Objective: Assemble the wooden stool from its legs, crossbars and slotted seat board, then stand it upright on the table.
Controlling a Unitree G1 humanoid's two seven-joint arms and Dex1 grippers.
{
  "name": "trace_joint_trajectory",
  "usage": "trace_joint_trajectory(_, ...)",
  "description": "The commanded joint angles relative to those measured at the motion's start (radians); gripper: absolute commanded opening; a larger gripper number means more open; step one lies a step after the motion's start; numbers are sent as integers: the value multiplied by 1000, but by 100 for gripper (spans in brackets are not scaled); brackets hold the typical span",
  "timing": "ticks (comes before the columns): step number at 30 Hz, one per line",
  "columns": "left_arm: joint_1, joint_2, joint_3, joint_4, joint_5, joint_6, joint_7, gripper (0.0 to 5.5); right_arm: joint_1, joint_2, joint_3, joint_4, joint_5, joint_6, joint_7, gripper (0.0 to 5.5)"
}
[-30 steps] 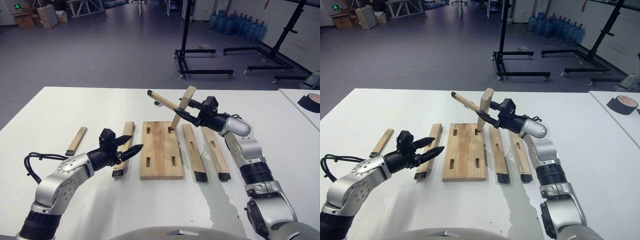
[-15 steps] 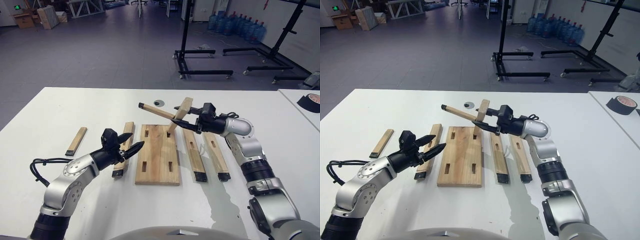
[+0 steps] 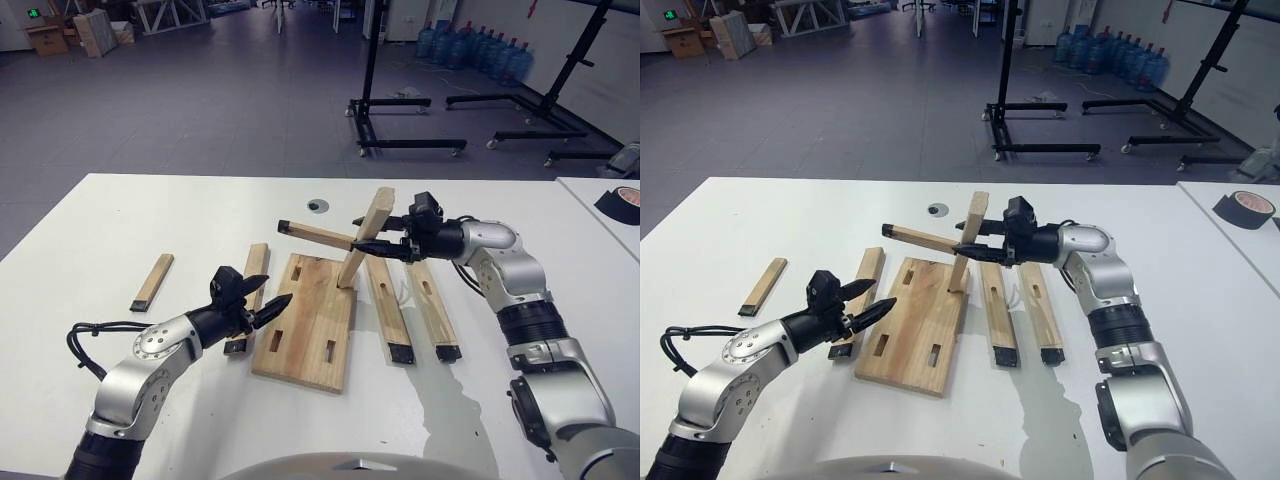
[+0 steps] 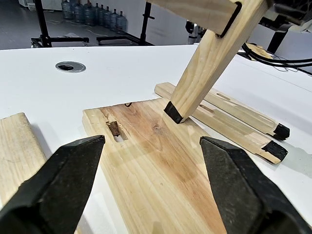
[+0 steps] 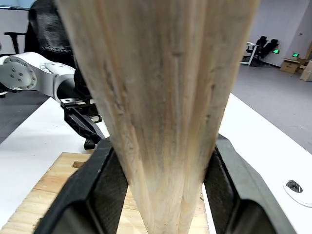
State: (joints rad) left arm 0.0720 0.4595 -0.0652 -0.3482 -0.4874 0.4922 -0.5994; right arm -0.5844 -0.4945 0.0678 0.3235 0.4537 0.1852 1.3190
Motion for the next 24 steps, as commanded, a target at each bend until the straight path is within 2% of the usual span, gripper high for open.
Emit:
trace_joint_trajectory(1, 11, -2, -13, -9, 12, 8, -5, 358, -37, -4, -16, 47, 9, 50, 10, 203)
trace_joint_trajectory(17, 13, -2, -15, 18, 27, 10, -23, 358, -148, -15, 91, 272, -101, 141, 157, 203)
trace_joint_trajectory(24, 17, 25, -78, 46, 116, 9, -29, 358, -210, 10, 158, 333, -144, 240, 168, 203)
